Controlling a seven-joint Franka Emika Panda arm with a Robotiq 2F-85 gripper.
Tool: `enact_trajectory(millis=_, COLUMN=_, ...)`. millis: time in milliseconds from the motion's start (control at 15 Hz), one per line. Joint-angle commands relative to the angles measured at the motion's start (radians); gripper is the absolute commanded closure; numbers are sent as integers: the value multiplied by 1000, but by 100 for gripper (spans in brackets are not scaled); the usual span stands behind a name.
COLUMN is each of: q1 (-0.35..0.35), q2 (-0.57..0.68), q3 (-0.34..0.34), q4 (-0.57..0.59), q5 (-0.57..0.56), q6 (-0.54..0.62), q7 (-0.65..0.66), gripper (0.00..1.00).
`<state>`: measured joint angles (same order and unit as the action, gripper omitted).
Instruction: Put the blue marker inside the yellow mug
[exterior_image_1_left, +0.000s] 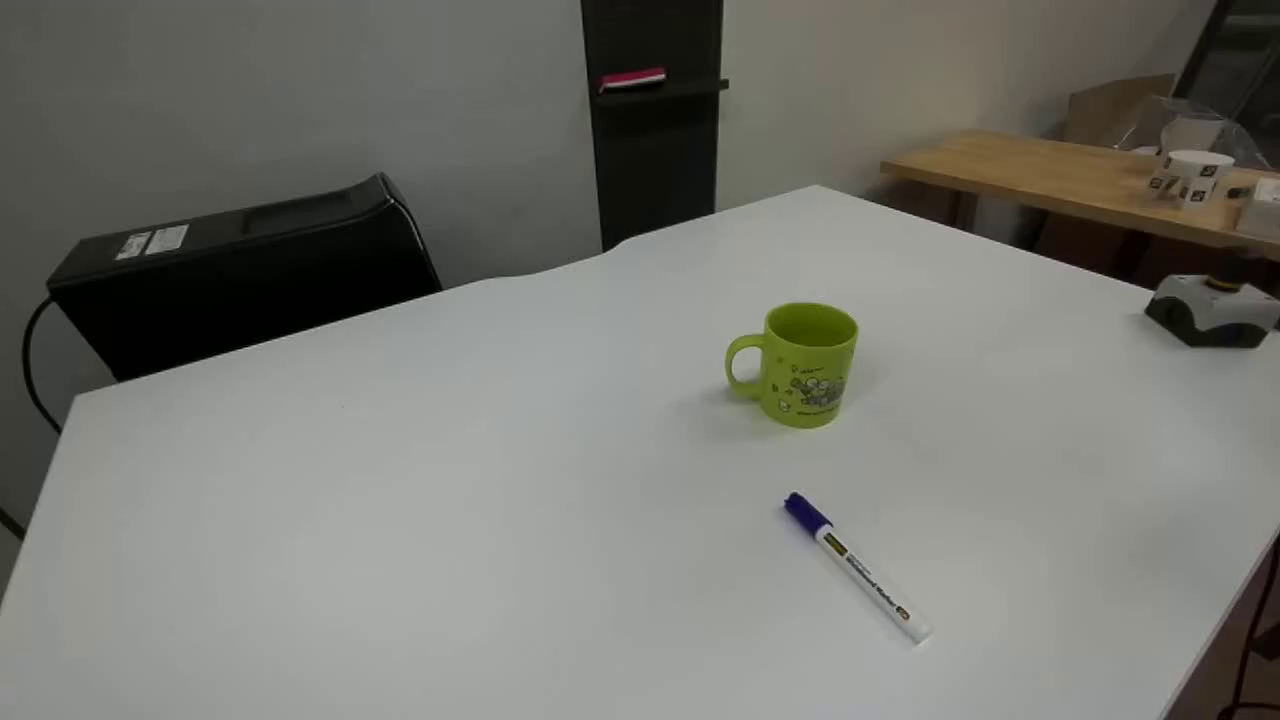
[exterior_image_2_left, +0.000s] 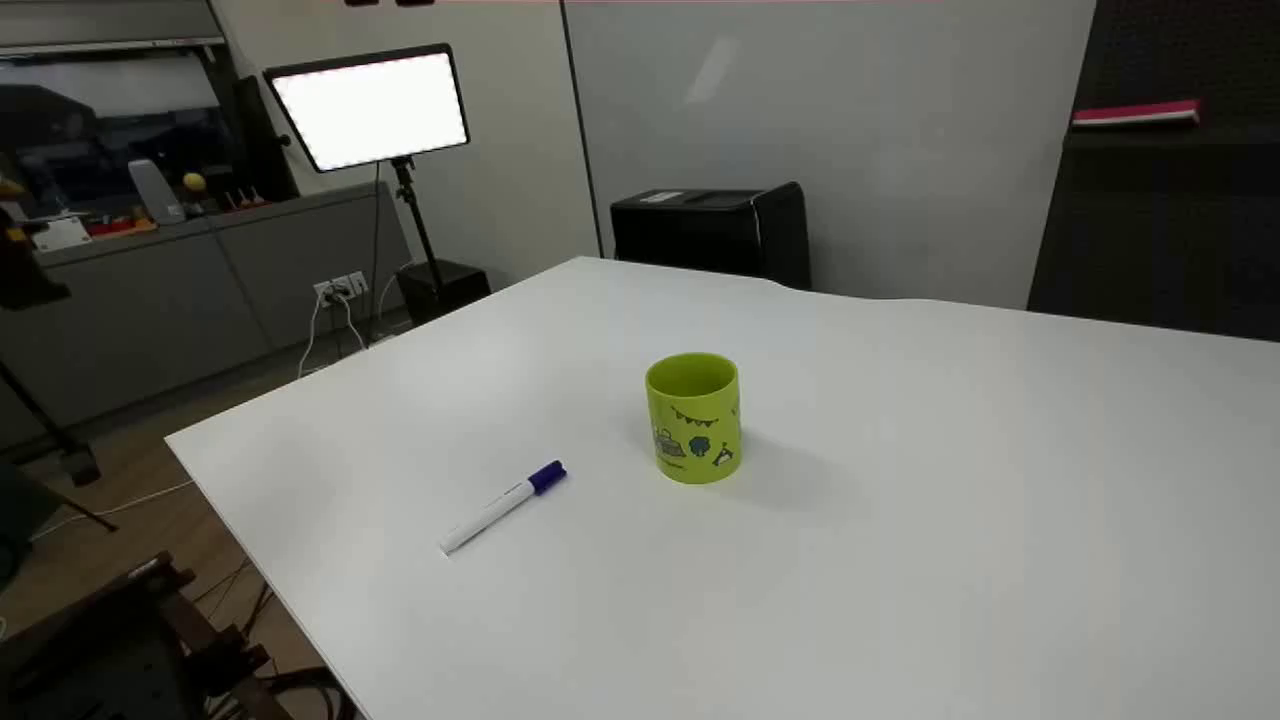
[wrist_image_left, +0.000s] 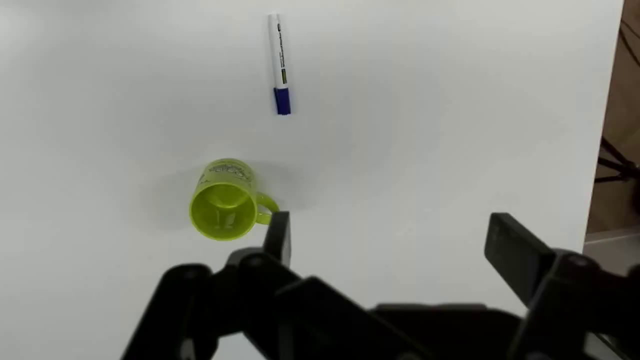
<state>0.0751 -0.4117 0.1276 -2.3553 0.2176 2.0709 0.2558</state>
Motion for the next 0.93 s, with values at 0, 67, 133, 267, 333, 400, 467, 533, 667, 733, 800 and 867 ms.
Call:
enact_trajectory(millis=0, q1=2, q2=0, q3=-2, q4=2, q5=-1, q6=-2, q7=1, gripper=0)
enact_trajectory(millis=67, q1=2, q2=0, q3=-2, q4=2, q5=-1, q6=-2, q7=1, gripper=0)
enact_trajectory(millis=133, q1=2, q2=0, q3=-2, q4=3, q5=-1, q6=-2, q7=1, gripper=0)
enact_trajectory(millis=267, q1=2, q2=0, q3=-2, q4=3, q5=-1, q6=-2, q7=1, gripper=0)
enact_trajectory(millis=333, q1=2, q2=0, q3=-2, q4=3, q5=-1, q6=-2, q7=1, gripper=0)
enact_trajectory(millis=400, q1=2, q2=0, q3=-2, q4=3, q5=-1, q6=-2, q7=1, gripper=0)
enact_trajectory(millis=467, q1=2, q2=0, q3=-2, q4=3, q5=-1, q6=-2, q7=1, gripper=0)
enact_trajectory(millis=533, q1=2, q2=0, q3=-2, q4=3, q5=-1, q6=-2, q7=1, gripper=0)
enact_trajectory(millis=667, q1=2, q2=0, q3=-2, q4=3, q5=-1, q6=-2, q7=1, gripper=0)
enact_trajectory(millis=733, q1=4, q2=14, q3=0, q4=-9, q5=0, q6=-9, q7=-2, gripper=0)
enact_trajectory(millis=800, q1=0, q2=18, q3=11, q4=-38, q5=-16, q6=8, q7=13, gripper=0)
enact_trajectory(millis=867, q1=0, q2=25, q3=20, q4=-72, q5=-28, q6=19, q7=20, gripper=0)
